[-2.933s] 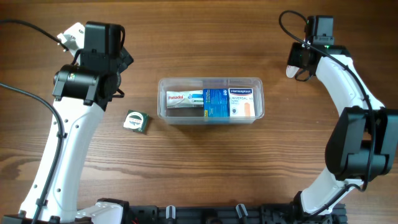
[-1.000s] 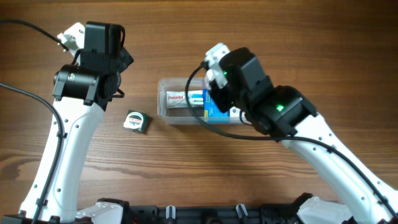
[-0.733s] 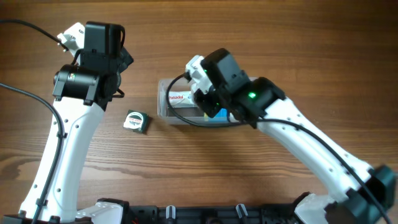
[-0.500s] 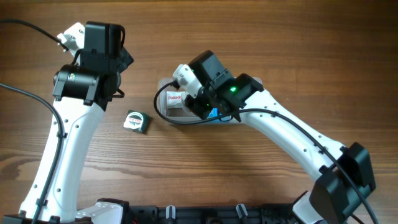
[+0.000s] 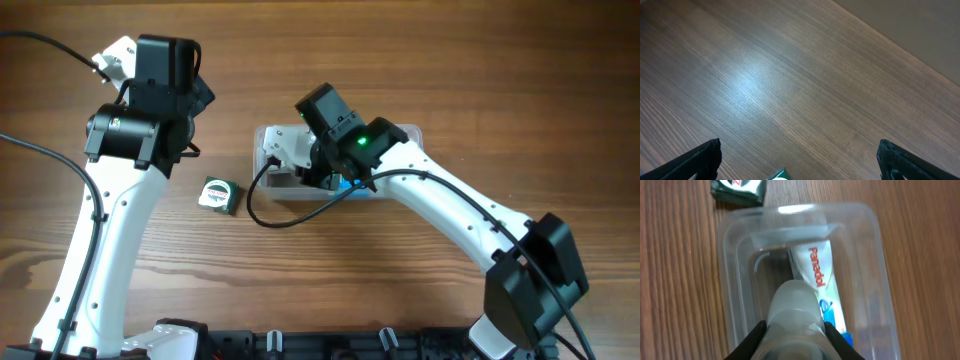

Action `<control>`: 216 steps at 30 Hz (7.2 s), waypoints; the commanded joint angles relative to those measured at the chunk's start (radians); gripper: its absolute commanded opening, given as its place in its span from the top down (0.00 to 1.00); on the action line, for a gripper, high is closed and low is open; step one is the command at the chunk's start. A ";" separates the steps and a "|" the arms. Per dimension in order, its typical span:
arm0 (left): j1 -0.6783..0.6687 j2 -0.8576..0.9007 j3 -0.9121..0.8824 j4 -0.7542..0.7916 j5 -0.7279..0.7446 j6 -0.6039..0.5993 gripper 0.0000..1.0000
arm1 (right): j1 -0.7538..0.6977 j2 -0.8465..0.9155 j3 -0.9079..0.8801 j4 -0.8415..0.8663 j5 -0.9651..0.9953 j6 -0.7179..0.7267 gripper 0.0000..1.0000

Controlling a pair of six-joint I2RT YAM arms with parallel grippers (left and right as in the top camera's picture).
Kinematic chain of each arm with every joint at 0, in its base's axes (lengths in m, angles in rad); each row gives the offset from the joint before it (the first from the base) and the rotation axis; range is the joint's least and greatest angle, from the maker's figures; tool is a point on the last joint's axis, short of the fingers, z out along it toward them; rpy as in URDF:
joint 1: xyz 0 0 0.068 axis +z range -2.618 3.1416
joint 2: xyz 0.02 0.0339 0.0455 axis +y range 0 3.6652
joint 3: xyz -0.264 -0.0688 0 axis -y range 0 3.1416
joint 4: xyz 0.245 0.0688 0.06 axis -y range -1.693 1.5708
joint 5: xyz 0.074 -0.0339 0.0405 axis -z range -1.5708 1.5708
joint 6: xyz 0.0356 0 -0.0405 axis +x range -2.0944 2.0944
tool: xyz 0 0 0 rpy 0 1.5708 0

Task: Pack container
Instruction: 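Lower the bottle into the container beside the Panadol box, release, then withdraw the right gripper to the upper right, then reach the left gripper to the green Zam-Buk tin and grasp it, then carry the Zam-Buk tin with the left gripper into the container center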

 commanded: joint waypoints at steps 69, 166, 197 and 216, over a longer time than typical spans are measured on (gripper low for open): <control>0.003 -0.003 0.006 0.002 -0.016 -0.002 0.00 | -0.009 -0.132 0.092 0.107 -0.103 0.324 0.22; 0.094 0.388 -0.420 0.177 0.522 0.755 0.25 | -0.822 -0.381 0.091 -0.206 0.211 0.727 0.00; 0.026 0.130 -0.008 0.107 0.561 0.500 0.45 | -0.822 -0.381 0.091 -0.205 0.211 0.727 0.00; -0.614 0.226 0.026 0.273 0.418 0.115 0.52 | -0.822 -0.381 0.091 -0.205 0.211 0.727 0.00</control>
